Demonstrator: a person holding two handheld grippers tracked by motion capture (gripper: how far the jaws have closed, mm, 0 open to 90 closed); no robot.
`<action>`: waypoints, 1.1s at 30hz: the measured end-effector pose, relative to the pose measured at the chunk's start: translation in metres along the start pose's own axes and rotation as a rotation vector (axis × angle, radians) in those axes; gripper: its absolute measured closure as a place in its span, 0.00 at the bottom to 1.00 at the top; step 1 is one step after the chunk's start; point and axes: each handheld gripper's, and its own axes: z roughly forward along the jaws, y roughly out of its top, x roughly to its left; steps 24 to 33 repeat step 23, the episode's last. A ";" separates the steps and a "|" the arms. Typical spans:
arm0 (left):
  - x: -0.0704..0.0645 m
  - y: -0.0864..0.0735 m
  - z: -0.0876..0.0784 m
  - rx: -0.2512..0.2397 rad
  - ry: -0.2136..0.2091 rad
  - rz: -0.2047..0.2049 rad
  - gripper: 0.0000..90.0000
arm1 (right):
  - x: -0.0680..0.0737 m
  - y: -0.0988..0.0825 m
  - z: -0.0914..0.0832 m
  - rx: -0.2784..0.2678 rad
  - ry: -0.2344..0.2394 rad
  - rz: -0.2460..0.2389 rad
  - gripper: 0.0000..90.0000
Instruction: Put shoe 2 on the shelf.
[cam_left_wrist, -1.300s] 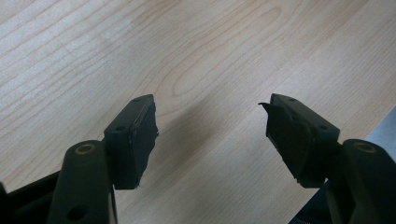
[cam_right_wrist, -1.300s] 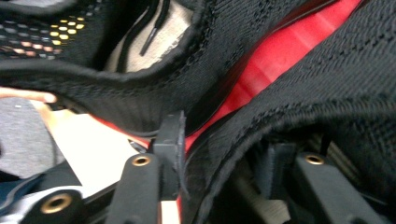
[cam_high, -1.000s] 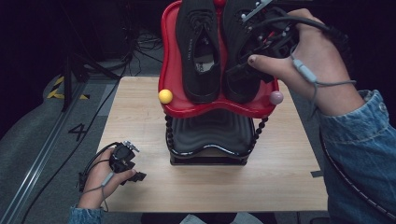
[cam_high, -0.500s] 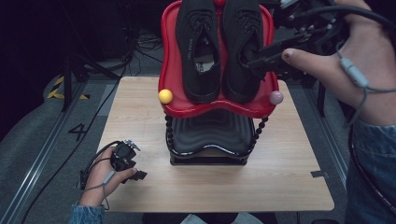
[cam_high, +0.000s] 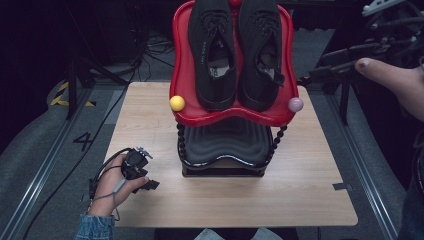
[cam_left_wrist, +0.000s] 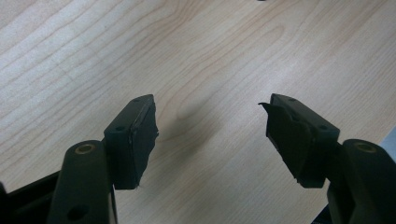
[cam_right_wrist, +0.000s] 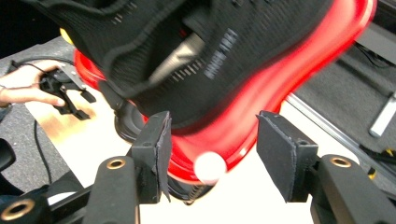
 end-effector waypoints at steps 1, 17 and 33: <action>0.001 0.000 0.000 0.000 0.002 0.001 0.38 | -0.003 -0.003 0.000 0.003 -0.006 0.005 0.50; 0.006 -0.002 -0.004 -0.031 0.025 -0.004 0.38 | -0.057 -0.138 0.061 0.070 -0.008 0.123 0.45; 0.003 -0.002 -0.008 -0.052 0.026 -0.010 0.38 | -0.064 -0.207 0.107 0.046 0.040 0.179 0.43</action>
